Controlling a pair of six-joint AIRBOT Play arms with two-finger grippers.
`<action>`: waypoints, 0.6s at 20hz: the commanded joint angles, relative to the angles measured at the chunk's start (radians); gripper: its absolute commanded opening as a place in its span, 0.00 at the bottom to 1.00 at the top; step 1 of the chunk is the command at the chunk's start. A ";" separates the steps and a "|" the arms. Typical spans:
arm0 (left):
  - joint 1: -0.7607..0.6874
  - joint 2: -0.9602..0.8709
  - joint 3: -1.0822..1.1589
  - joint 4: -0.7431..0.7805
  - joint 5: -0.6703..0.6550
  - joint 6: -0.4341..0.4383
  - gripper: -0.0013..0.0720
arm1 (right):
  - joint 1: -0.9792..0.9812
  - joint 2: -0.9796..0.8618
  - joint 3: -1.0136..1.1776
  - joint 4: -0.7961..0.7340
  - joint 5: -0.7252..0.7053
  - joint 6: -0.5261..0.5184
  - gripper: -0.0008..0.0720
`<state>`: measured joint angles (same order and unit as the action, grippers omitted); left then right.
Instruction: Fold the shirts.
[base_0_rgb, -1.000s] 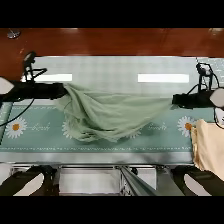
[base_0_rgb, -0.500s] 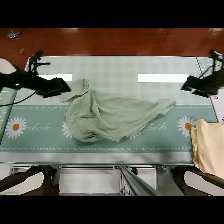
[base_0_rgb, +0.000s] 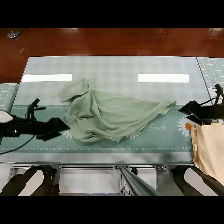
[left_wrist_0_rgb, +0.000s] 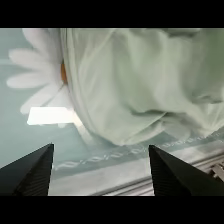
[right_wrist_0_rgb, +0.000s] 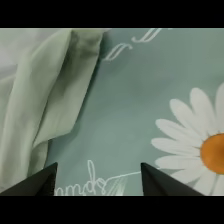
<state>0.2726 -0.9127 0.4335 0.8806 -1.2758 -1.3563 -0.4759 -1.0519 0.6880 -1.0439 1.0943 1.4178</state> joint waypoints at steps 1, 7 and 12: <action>-0.045 0.032 -0.153 -0.156 0.072 0.017 0.97 | -0.013 0.020 -0.090 0.161 -0.027 -0.101 0.84; -0.312 0.019 -0.210 -0.338 0.341 -0.027 0.97 | -0.012 0.020 -0.090 0.169 -0.035 -0.109 0.84; -0.480 -0.114 -0.174 -0.462 0.521 -0.001 0.97 | 0.101 0.020 -0.090 0.179 -0.136 -0.099 0.83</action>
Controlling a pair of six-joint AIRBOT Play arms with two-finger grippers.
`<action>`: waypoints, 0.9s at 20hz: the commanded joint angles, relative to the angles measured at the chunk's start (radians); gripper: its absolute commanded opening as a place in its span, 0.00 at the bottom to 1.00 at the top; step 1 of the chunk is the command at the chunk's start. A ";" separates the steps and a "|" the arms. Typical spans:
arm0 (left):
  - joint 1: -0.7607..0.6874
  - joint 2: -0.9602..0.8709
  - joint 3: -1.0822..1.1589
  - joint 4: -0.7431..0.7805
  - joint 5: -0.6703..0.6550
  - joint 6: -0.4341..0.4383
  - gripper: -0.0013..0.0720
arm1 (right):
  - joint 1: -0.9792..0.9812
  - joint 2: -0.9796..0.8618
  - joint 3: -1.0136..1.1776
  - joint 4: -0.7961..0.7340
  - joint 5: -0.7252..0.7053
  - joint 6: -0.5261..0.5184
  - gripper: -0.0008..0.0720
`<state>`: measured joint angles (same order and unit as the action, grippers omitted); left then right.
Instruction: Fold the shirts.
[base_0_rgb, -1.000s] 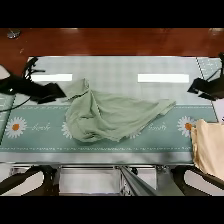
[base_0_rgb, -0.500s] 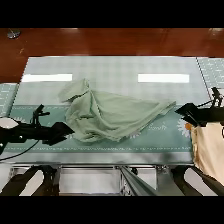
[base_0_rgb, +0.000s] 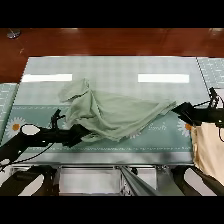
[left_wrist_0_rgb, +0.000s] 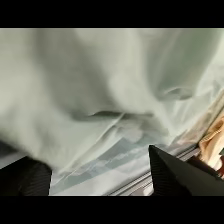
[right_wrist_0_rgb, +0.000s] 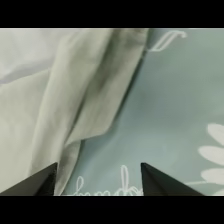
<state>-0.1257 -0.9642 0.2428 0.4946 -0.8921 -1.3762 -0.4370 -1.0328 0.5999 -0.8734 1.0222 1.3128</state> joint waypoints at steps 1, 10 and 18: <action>-0.082 -0.085 0.044 -0.089 0.138 0.045 0.88 | 0.097 -0.001 -0.002 0.008 -0.106 0.020 0.83; -0.074 -0.099 0.240 -0.087 0.088 0.188 0.05 | 0.244 -0.341 0.245 -0.003 -0.126 0.151 0.83; -0.068 -0.098 0.250 -0.084 0.085 0.219 0.05 | 0.248 -0.505 0.413 0.002 0.007 0.133 0.04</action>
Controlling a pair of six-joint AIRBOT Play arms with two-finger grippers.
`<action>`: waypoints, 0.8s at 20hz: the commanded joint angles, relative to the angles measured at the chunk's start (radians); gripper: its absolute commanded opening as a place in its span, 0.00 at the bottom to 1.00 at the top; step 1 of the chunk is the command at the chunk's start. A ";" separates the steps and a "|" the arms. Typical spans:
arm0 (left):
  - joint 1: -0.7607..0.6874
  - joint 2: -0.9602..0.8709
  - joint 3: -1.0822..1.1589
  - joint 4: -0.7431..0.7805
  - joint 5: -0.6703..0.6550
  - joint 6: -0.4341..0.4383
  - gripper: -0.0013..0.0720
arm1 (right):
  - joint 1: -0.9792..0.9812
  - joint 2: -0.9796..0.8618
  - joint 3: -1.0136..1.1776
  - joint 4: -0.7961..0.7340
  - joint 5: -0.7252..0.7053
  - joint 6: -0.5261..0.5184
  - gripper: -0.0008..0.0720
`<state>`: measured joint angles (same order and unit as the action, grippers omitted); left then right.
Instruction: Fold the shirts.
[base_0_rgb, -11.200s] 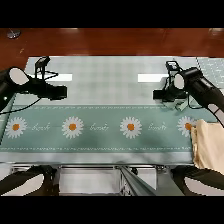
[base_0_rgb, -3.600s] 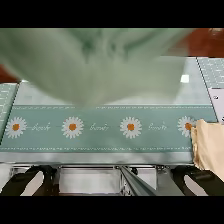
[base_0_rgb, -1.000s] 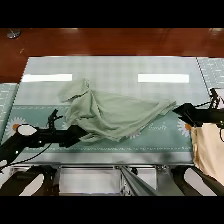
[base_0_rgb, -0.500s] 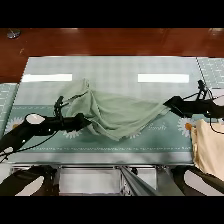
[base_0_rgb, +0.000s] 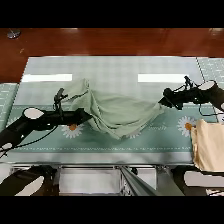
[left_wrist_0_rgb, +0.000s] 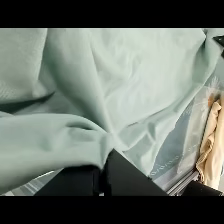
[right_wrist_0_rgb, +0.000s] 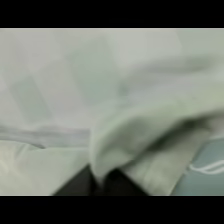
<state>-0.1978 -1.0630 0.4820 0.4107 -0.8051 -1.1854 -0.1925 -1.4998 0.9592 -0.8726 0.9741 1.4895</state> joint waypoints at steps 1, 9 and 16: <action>0.022 0.002 0.035 0.000 -0.029 0.050 0.05 | 0.002 -0.038 0.089 -0.009 0.091 -0.060 0.04; 0.299 0.043 0.815 0.000 -0.185 0.055 0.05 | 0.003 0.088 0.966 -0.080 0.232 -0.048 0.04; 0.426 0.061 1.481 0.297 -0.310 -0.097 0.05 | 0.002 0.408 1.168 -0.190 0.240 -0.063 0.04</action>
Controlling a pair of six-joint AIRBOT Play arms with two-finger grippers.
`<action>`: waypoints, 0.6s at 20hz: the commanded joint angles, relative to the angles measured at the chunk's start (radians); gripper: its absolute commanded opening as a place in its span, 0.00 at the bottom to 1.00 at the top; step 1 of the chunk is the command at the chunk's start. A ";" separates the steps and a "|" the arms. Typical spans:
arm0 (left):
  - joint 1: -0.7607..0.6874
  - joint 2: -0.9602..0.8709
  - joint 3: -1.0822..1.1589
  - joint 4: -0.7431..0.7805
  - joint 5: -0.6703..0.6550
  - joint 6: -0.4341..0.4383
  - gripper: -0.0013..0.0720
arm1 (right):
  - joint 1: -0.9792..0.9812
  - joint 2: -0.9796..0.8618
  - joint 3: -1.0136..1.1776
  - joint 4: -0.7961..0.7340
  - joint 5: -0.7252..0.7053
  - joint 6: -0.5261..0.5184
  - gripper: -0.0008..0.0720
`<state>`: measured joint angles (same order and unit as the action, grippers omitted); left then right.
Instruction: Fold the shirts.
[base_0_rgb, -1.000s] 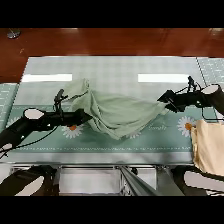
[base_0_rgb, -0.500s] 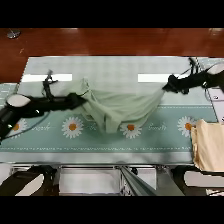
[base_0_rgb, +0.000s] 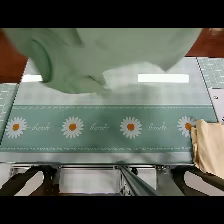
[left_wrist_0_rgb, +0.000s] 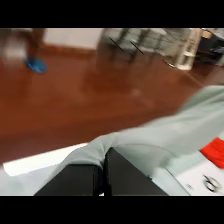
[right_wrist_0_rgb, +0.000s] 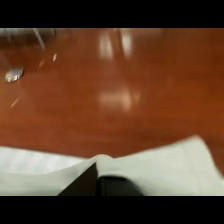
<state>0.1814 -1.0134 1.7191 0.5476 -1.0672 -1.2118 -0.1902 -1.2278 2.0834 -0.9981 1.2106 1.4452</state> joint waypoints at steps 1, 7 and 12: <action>0.054 0.025 0.298 0.201 -0.050 -0.081 0.05 | 0.000 0.192 0.030 -0.095 0.005 -0.022 0.04; 0.057 0.192 0.367 0.322 -0.044 -0.084 0.05 | 0.000 0.437 0.017 -0.166 0.074 -0.030 0.04; 0.057 0.319 0.329 0.468 -0.201 -0.088 0.05 | 0.000 0.506 0.006 -0.150 0.262 -0.010 0.04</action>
<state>0.2371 -0.7597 2.0663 0.9146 -1.1706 -1.2926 -0.1902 -0.7658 2.0972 -1.1522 1.3548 1.4181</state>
